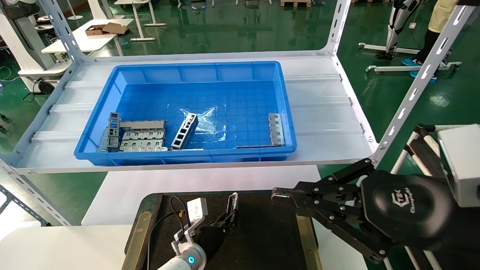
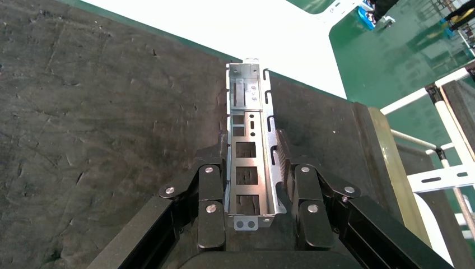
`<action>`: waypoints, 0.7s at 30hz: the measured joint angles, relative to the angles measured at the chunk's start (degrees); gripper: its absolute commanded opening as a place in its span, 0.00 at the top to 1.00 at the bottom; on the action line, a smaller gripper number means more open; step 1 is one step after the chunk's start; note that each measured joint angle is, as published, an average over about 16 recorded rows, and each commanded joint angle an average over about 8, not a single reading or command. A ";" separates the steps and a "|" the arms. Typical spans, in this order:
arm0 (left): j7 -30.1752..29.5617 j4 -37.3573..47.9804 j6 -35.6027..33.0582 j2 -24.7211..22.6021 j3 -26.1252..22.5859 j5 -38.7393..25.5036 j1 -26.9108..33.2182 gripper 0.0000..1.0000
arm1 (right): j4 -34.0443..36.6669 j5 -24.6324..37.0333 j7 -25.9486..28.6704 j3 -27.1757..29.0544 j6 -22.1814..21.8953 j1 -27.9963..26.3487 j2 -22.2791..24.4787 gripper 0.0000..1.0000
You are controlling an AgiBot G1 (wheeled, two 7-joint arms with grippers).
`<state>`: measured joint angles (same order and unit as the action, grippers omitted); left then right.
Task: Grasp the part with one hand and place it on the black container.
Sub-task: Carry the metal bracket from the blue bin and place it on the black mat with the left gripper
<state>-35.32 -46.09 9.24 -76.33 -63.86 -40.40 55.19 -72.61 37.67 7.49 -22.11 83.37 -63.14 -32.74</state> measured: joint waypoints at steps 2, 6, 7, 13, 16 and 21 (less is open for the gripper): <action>-0.05 -0.14 0.60 -0.08 -0.32 0.31 -0.07 0.91 | 0.00 0.00 0.00 0.00 0.00 0.00 0.00 0.55; -0.14 -0.47 1.64 -0.17 -0.98 0.97 -0.15 0.42 | 0.00 0.00 0.00 0.00 0.00 0.00 0.00 0.07; -0.17 -0.57 1.88 -0.18 -1.14 1.15 -0.17 0.30 | 0.00 0.00 0.00 0.00 0.00 0.00 0.00 0.00; -0.31 -1.16 3.11 -0.20 -2.13 2.17 -0.27 0.00 | 0.00 0.00 0.00 -0.01 0.00 0.00 0.00 0.00; -0.39 -1.42 3.56 -0.18 -2.60 2.65 -0.30 0.00 | 0.00 0.00 0.00 -0.01 0.00 0.00 0.00 0.00; -0.57 -1.99 4.05 -0.06 -3.25 3.43 -0.25 0.00 | 0.00 -0.01 0.00 -0.01 0.00 0.00 0.00 0.00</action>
<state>-35.89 -48.08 13.29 -76.39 -67.11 -36.97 54.94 -72.61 37.66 7.48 -22.12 83.36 -63.14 -32.74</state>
